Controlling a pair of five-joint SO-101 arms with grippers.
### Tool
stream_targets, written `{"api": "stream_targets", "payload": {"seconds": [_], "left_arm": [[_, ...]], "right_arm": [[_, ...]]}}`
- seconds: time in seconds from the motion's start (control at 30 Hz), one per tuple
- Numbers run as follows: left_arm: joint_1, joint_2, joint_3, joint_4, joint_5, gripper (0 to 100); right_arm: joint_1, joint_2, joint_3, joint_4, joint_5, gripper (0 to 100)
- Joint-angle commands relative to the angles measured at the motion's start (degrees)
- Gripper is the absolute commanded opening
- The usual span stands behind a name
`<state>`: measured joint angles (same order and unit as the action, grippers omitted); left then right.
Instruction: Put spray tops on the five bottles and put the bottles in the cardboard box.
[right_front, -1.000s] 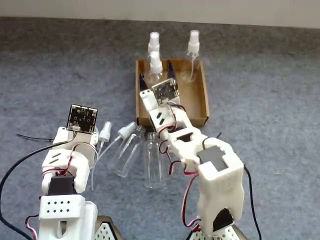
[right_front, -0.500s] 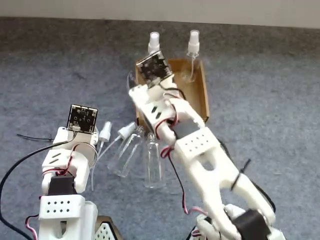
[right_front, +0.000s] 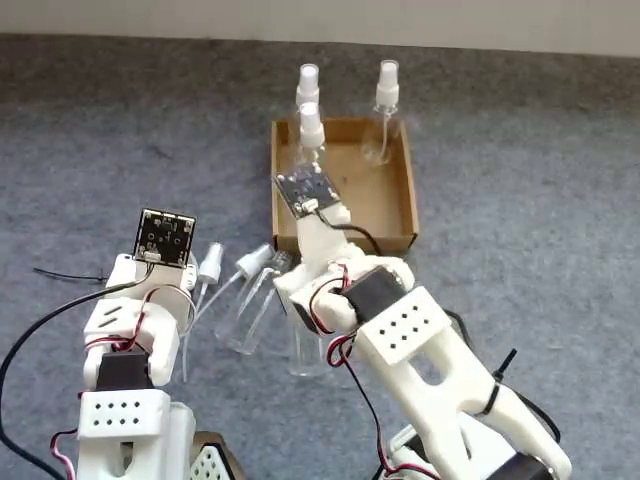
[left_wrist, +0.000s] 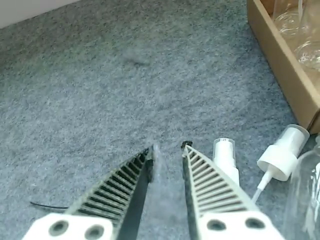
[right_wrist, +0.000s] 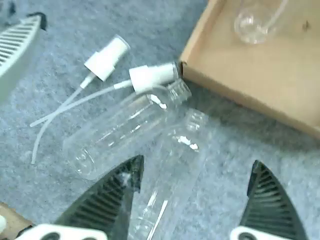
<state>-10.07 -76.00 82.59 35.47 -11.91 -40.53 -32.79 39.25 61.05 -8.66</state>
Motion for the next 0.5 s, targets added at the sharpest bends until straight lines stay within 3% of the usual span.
{"api": "stream_targets", "payload": {"seconds": [0.0, 0.33, 0.47], "left_arm": [[-0.48, -0.4, -0.22, -0.97, 0.44, 10], [-0.48, -0.84, 0.66, -1.14, 0.44, 10], [-0.48, -0.84, 0.66, -1.14, 0.44, 10]], "right_arm": [[-0.48, 2.33, 5.49, -4.44, -1.93, 27.5], [-0.22, 5.41, 17.36, -16.4, -2.11, 26.9], [-0.22, 5.23, 19.21, -16.31, -1.93, 13.4]]}}
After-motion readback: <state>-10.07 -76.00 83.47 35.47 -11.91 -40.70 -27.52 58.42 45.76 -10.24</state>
